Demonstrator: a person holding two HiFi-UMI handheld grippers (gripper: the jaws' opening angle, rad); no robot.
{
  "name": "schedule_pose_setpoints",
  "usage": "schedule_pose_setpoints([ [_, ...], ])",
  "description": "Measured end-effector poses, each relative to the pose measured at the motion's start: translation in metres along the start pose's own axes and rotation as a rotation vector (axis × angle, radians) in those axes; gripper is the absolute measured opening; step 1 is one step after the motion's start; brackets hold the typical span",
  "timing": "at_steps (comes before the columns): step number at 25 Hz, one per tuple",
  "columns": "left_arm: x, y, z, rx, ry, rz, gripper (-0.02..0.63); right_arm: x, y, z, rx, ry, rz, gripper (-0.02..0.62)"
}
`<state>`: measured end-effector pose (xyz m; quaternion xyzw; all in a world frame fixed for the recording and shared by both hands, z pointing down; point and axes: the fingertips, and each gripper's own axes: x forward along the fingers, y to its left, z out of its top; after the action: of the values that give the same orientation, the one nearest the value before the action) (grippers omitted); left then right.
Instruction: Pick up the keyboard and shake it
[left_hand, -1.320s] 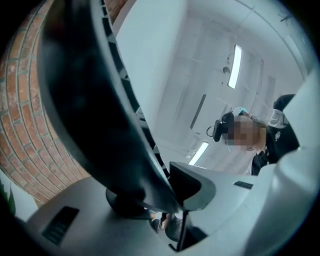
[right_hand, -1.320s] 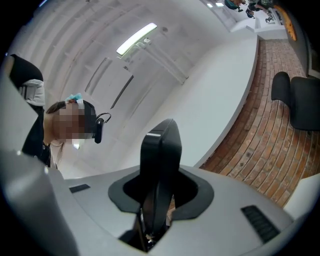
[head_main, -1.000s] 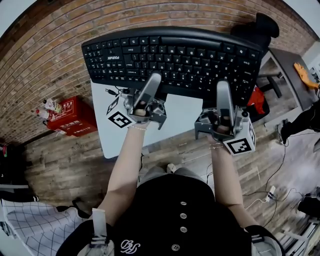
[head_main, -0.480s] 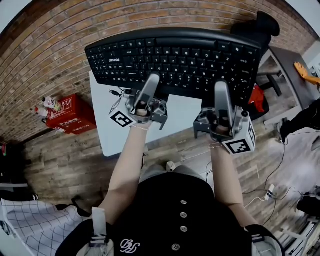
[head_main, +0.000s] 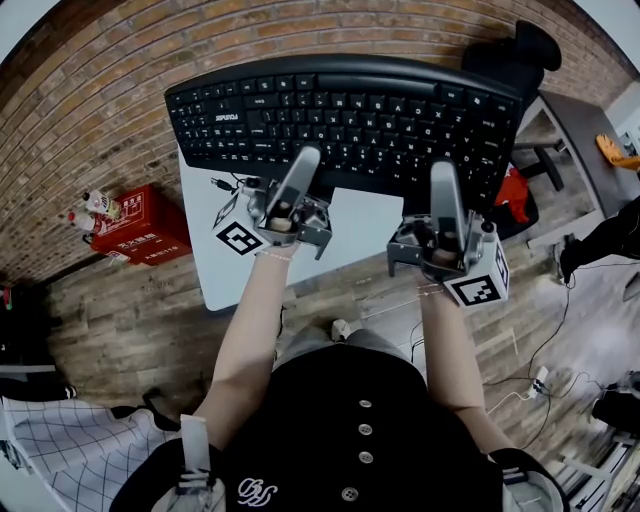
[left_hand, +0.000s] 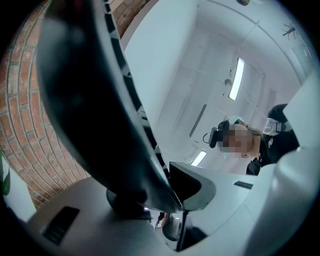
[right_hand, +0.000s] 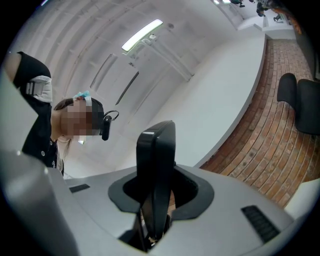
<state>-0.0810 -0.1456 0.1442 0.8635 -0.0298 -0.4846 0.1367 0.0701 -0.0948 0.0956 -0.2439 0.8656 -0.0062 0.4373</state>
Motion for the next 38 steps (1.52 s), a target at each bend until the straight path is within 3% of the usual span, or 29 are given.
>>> schedule_pose_setpoints([
  [17,-0.039,0.023,-0.040,0.024,0.143,0.290,0.127,-0.060,-0.059,-0.039,0.226,0.031,-0.220,0.110],
  [38,-0.177,0.036,-0.156,-0.203,0.242,0.693,0.127,-0.223,-0.090,-0.128,0.497,0.133,-0.574,0.112],
])
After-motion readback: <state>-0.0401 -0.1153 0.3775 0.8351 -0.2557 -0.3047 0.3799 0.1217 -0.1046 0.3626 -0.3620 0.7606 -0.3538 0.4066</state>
